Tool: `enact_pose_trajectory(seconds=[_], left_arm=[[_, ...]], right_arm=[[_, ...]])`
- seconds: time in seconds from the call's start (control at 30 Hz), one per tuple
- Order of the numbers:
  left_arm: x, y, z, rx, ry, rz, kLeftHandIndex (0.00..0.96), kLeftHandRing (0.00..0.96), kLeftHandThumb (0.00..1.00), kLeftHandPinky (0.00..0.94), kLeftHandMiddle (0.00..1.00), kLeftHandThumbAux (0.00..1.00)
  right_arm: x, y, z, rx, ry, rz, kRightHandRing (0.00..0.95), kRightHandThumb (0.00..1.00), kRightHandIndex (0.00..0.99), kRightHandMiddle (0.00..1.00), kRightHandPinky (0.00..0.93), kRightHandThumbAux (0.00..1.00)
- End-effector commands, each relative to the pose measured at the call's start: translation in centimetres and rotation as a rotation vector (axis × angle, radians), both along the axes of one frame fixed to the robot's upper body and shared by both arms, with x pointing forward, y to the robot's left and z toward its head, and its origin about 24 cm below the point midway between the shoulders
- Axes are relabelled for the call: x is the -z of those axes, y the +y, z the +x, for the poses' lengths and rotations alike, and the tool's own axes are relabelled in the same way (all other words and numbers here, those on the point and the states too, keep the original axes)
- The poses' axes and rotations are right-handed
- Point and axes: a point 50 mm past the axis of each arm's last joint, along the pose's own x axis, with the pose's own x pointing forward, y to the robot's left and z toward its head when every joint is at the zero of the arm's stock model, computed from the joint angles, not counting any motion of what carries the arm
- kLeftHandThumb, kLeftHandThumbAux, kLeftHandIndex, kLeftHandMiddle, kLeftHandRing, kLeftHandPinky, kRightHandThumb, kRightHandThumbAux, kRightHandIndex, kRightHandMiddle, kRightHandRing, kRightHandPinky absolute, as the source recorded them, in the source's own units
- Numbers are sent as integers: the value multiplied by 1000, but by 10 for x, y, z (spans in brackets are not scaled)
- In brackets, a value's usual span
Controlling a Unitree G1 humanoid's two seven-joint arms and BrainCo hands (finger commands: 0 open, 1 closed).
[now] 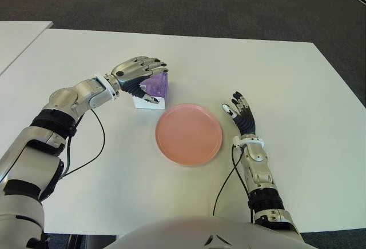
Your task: Put the tissue paper into the plate.
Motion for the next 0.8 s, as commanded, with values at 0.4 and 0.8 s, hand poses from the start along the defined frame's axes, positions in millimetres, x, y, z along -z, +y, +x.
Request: enact_pose_trajectory(seconds=[0.4,0.8], left_arm=[[3,-1,14,-31,-25,46,0,0,112,0,0,301],[9,1,17,-51,7,49,0,0,116,0,0,301]], right_arm=[[38,-4,-21,-2,193,15,0,23,0,0,0,669],[38,-5,-21,-12,183,-2,0,5,0,0,0,656]])
